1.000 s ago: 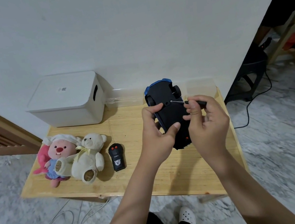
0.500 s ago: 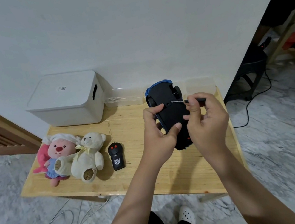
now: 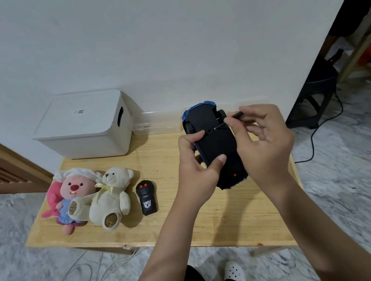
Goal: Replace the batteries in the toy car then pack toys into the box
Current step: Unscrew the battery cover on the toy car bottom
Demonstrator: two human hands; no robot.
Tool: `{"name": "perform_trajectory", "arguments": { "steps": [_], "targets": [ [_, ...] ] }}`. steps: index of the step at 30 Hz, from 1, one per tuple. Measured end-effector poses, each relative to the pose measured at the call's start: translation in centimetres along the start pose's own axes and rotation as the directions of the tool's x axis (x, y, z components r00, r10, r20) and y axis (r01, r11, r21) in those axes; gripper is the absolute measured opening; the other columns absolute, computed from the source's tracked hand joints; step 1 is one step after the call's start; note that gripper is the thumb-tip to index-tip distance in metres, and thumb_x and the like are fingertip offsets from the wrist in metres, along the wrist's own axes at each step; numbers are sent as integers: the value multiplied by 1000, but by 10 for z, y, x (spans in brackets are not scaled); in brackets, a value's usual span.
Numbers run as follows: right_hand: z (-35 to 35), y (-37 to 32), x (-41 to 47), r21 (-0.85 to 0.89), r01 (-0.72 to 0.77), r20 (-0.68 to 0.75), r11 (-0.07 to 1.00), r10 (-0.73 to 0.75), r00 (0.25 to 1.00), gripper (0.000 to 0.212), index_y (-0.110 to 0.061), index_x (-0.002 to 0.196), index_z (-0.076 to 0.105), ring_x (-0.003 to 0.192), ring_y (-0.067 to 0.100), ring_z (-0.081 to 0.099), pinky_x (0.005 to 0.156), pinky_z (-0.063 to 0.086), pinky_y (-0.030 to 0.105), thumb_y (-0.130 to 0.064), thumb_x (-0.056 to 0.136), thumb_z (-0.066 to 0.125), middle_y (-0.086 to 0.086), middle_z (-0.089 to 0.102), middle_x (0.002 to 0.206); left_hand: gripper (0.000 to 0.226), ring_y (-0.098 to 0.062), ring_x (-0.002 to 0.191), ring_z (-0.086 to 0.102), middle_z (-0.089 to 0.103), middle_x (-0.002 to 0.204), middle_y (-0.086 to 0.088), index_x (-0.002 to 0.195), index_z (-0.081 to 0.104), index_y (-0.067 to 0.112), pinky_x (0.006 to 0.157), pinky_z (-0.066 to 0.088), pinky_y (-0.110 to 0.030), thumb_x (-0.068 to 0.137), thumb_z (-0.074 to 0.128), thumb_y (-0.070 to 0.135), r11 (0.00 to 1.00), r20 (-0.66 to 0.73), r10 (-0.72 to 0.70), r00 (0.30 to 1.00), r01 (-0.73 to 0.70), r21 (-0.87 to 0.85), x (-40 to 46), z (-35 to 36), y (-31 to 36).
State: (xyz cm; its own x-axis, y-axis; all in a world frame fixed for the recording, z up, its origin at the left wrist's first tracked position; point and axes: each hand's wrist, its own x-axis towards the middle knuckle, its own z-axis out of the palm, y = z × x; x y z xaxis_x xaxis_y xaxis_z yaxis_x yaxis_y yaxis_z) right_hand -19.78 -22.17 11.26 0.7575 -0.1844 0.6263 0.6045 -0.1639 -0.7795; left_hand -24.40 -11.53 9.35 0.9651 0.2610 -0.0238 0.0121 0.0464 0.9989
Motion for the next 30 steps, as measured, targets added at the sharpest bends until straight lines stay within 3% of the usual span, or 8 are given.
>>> {"name": "perform_trajectory", "arguments": {
  "steps": [6,10,13,18,21,24,30],
  "targets": [
    [5,3,1,-11,107,-61,994,-108,992,19,-1,92,67,71,19,67,64,58,34,-10,78,76,3,65,82,53,-26,107,57,55,113,-3,106,42,37,85,56,-45,83,65,-4,999,3,-30,1000,30,19,1,-1,2],
    [6,3,2,64,-24,-66,998,28,997,19,-8,97,66,77,24,68,69,59,38,-7,80,73,6,67,84,52,-30,106,58,55,115,-5,104,43,42,86,54,-54,75,68,6,999,-17,-50,999,50,10,2,-2,3],
    [6,0,1,104,-93,-23,990,96,995,22,-9,99,64,84,19,70,77,58,37,-2,80,72,7,70,89,50,-32,106,59,56,115,-7,99,44,47,87,53,-53,69,66,14,999,-44,-52,998,52,-3,4,-2,3],
    [8,-1,2,79,-37,-14,996,38,999,19,-11,93,66,77,21,67,69,59,39,-5,77,75,1,66,84,53,-31,105,60,56,111,-7,101,45,44,86,53,-56,78,65,1,999,-27,-32,999,32,-9,7,-5,0],
    [9,3,4,116,-74,0,991,75,997,18,-9,96,66,82,26,67,71,59,44,-3,80,73,4,67,86,51,-31,106,59,56,112,-6,94,46,53,86,53,-55,72,64,10,999,-39,-34,999,35,7,6,-4,1],
    [9,1,3,132,-115,37,984,111,993,20,-7,97,64,84,20,69,77,58,40,2,80,70,7,69,89,50,-31,106,59,56,112,-8,93,47,54,85,54,-55,71,63,12,999,-46,-34,998,34,16,7,-4,0],
    [10,4,3,127,-148,12,981,148,989,19,-14,91,66,77,25,68,72,58,42,-4,77,76,11,68,83,50,-33,106,59,57,112,-9,95,47,53,85,53,-57,71,63,12,999,-57,-29,998,29,14,7,-4,-3]
  ]
}}
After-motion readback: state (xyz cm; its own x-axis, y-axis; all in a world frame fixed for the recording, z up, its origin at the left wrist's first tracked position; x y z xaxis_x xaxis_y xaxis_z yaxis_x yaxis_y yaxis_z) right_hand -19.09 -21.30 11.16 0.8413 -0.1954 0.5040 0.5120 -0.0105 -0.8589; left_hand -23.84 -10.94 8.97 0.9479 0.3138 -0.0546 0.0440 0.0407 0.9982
